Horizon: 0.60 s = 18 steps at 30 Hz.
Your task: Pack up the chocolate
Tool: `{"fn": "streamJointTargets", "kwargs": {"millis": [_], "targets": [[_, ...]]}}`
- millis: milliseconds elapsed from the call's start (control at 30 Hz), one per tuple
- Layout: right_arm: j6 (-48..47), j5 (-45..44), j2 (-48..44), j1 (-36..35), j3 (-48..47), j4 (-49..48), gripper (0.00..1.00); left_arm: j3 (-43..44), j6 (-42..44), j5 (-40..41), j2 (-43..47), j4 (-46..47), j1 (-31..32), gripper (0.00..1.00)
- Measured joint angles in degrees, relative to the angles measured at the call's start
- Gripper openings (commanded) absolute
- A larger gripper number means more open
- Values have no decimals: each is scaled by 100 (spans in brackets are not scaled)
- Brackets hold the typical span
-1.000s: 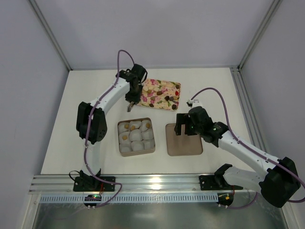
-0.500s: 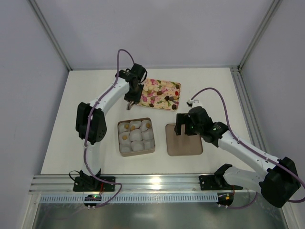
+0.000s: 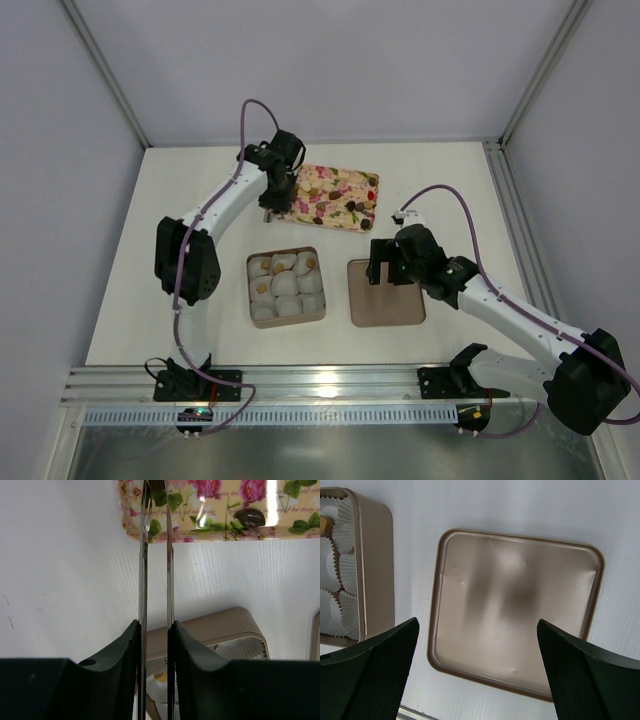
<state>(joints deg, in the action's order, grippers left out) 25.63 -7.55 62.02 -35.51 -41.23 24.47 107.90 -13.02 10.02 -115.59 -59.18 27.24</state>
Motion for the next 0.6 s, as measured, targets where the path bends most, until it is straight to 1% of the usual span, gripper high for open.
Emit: {"fn": "streamJointTargets", "kwargs": {"millis": [133,233,600], "targets": [[0,0,0,0,2,0,100,4,2,0,2,-15,-7,21],[0,0,0,0,7,0,100,59,2,-2,2,-79,-7,20],[0,0,0,0,52,-31,100,258,-7,-20,197,-243,-7,19]]}}
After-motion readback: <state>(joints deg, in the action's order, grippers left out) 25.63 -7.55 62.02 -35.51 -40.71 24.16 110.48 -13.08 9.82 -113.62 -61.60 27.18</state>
